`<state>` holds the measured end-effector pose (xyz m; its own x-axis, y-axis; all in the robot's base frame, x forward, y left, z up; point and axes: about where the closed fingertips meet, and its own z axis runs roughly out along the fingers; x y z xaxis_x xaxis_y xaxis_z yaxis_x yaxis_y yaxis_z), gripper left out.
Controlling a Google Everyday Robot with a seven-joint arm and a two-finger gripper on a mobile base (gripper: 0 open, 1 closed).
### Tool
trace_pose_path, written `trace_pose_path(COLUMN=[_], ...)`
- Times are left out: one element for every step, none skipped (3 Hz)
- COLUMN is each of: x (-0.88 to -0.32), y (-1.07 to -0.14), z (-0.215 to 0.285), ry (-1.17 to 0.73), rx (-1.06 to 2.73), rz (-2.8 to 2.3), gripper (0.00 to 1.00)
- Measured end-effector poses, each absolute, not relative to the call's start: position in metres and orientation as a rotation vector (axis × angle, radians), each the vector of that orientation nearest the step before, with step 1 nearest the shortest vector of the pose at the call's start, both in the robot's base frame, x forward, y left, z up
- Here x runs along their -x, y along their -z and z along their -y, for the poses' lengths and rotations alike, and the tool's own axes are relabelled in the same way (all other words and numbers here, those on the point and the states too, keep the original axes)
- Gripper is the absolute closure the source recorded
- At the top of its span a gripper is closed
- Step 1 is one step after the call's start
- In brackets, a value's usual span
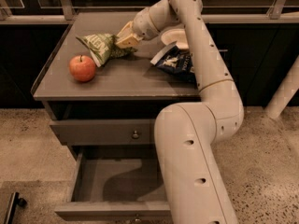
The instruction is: Place green jalapeno chip bag into middle drawer
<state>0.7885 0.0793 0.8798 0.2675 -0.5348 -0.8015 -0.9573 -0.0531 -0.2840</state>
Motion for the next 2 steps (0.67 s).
trace_pose_path(x=[-0.7887, -0.7857], y=[-0.8795, -0.8895], z=[-0.0798, -0.0821], ry=[-0.640, -0.613], rx=[1.707, 1.728], rz=[-1.380, -1.384], gripper=[1.00, 1.00])
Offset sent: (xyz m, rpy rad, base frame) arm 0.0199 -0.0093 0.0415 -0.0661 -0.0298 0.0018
